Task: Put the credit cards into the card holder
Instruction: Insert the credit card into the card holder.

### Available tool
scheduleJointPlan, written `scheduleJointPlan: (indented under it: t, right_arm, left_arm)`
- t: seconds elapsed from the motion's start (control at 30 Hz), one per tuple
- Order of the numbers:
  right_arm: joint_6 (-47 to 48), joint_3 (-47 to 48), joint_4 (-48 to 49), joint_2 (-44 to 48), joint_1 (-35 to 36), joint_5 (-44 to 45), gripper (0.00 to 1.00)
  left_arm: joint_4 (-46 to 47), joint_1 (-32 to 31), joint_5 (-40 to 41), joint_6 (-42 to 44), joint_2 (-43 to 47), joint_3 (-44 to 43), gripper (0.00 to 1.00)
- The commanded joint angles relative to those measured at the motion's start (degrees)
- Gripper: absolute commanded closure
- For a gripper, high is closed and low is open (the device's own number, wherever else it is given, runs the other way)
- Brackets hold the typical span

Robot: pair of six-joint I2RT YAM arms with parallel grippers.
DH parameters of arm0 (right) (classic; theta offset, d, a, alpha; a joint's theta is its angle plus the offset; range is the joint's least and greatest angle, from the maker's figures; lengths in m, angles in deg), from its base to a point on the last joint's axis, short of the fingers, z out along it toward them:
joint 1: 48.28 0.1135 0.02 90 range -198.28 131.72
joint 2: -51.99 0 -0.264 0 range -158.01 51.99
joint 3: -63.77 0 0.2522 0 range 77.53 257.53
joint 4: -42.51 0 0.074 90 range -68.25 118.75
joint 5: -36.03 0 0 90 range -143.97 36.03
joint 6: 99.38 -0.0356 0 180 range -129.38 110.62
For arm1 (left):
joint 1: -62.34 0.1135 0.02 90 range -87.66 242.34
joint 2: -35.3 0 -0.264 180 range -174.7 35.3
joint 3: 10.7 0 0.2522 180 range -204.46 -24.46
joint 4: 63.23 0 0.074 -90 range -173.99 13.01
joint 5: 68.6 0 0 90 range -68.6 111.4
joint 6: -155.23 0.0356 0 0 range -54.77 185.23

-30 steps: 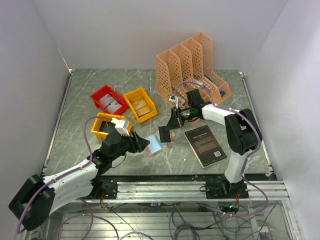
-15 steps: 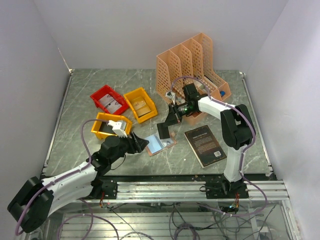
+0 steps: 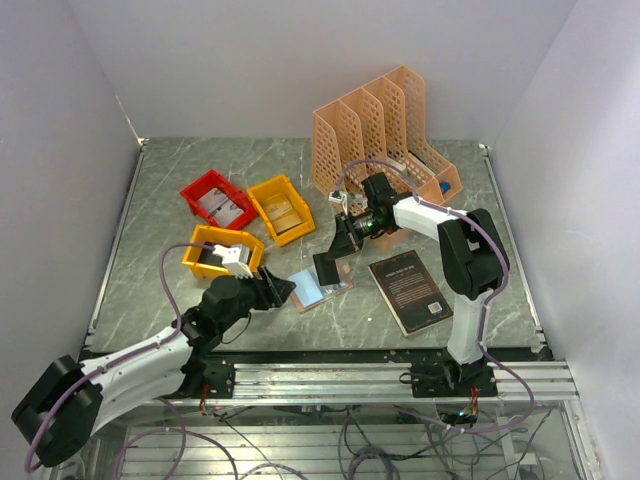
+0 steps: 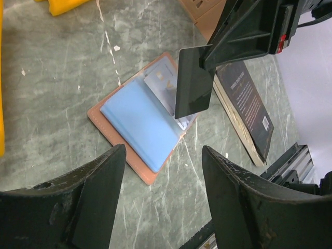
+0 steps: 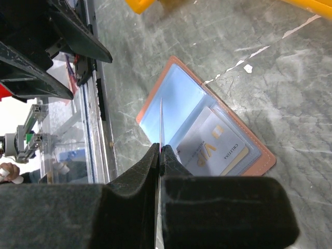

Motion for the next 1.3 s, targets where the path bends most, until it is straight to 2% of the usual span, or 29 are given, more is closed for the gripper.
scheduleJointPlan:
  t: [0.0, 0.2, 0.53, 0.7, 1.07, 1.27]
  right_arm:
    - [-0.7, -0.1, 0.9, -2.6, 0.2, 0.0, 1.00]
    - [-0.9, 0.5, 0.1, -3.6, 0.5, 0.5, 1.00]
    - [-0.2, 1.7, -1.6, -5.2, 0.6, -0.1, 1.00]
    - [-2.0, 1.7, -0.7, -5.3, 0.6, -0.5, 1.00]
    - [-4.7, 1.2, 0.9, -6.5, 1.0, 0.1, 1.00]
    - [-6.7, 1.2, 1.3, -6.7, 1.0, 3.9, 1.00]
  left_arm:
    - [0.5, -2.3, 4.4, -0.5, -1.0, -0.5, 0.29]
    - [-0.1, -5.5, 8.4, -1.0, -2.9, -1.0, 0.29]
    - [-0.9, -9.8, 12.8, -2.1, -9.2, -3.4, 0.35]
    - [-1.5, -10.1, 13.4, -2.9, -13.0, -4.8, 0.47]
    - [-4.6, -10.2, 15.4, -2.0, -19.8, -9.3, 0.48]
    - [-6.2, -10.3, 16.1, -1.7, -22.7, -10.9, 0.57]
